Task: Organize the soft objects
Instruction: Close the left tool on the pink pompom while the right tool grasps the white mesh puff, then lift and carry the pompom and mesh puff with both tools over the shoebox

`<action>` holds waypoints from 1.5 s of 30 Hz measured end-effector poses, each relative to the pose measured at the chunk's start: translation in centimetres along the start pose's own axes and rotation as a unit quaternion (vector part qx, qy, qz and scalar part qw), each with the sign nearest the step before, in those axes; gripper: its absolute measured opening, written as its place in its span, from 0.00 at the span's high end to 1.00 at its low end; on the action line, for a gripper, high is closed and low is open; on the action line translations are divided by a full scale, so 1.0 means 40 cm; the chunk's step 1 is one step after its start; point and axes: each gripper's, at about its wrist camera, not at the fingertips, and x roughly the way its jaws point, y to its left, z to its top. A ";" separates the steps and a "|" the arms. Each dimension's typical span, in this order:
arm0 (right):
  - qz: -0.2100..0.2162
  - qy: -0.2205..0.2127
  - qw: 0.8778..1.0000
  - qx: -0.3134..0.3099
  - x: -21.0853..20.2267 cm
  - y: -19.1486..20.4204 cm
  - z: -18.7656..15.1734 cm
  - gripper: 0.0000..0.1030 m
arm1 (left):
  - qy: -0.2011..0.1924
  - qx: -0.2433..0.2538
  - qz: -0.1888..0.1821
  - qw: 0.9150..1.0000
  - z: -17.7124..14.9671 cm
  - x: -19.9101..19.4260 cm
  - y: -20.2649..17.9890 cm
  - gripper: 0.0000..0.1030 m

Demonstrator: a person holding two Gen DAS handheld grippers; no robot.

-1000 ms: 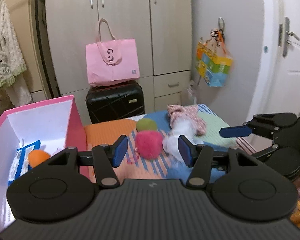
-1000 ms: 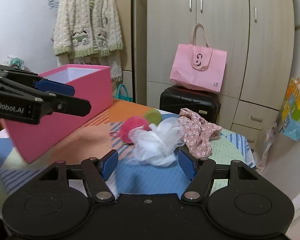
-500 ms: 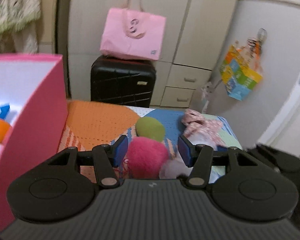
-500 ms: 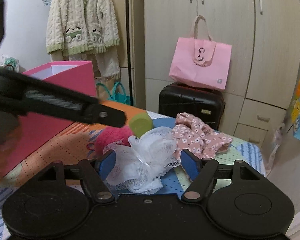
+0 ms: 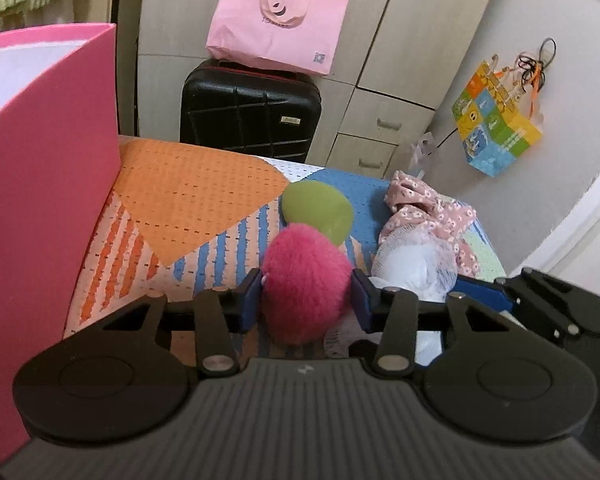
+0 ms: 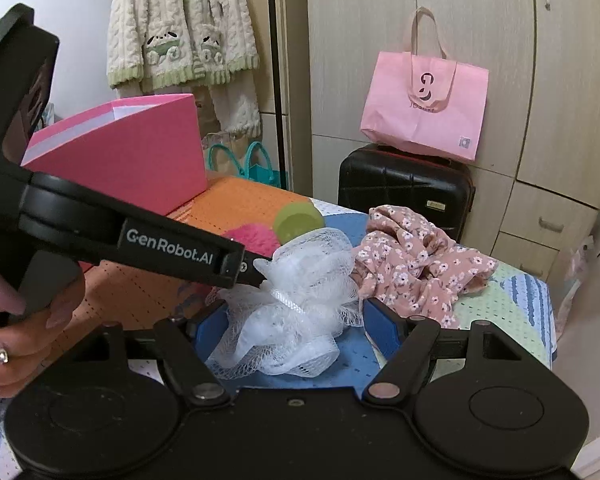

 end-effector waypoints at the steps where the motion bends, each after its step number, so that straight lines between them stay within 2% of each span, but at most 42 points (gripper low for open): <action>1: -0.002 -0.002 1.000 -0.004 0.001 0.003 -0.001 0.24 | -0.001 0.005 0.001 1.000 -0.002 -0.002 -0.004 0.59; 5: -0.017 -0.008 0.999 -0.030 0.000 0.029 -0.011 0.24 | -0.006 0.024 0.005 1.000 -0.009 -0.013 -0.016 0.61; 9: -0.040 -0.012 0.997 -0.063 -0.006 0.060 -0.018 0.28 | -0.017 0.058 0.029 0.998 -0.020 -0.019 -0.041 0.61; 11: -0.044 -0.012 0.997 -0.070 -0.010 0.069 -0.018 0.37 | -0.019 0.057 0.025 0.998 -0.021 -0.025 -0.039 0.62; 13: -0.044 -0.018 0.996 -0.078 -0.019 0.078 -0.021 0.42 | -0.020 0.055 0.015 0.998 -0.024 -0.033 -0.035 0.62; 20: -0.063 -0.029 0.993 -0.099 -0.046 0.105 -0.030 0.44 | -0.021 0.046 0.002 0.999 -0.031 -0.053 -0.032 0.64; 24: -0.083 -0.030 0.990 -0.114 -0.067 0.125 -0.044 0.42 | -0.017 0.039 -0.009 0.999 -0.036 -0.073 -0.021 0.64; 26: -0.098 -0.029 0.987 -0.125 -0.077 0.142 -0.053 0.28 | -0.016 0.038 -0.015 0.999 -0.041 -0.082 -0.018 0.64; 30: -0.134 -0.024 0.980 -0.145 -0.090 0.176 -0.067 0.23 | -0.010 0.031 -0.032 0.999 -0.048 -0.092 -0.016 0.64; 34: -0.155 -0.027 0.980 -0.119 -0.108 0.187 -0.066 0.18 | -0.015 0.040 -0.020 0.999 -0.055 -0.097 -0.021 0.64; 39: -0.121 -0.014 0.991 -0.052 -0.105 0.166 -0.057 0.17 | -0.004 0.031 -0.030 0.999 -0.058 -0.089 -0.010 0.64; 42: -0.088 -0.011 0.996 0.028 -0.097 0.120 -0.055 0.21 | 0.005 0.027 -0.046 0.999 -0.063 -0.092 -0.004 0.64; 45: -0.059 -0.017 0.994 0.088 -0.107 0.083 -0.061 0.41 | 0.004 0.031 -0.046 0.998 -0.068 -0.104 -0.007 0.64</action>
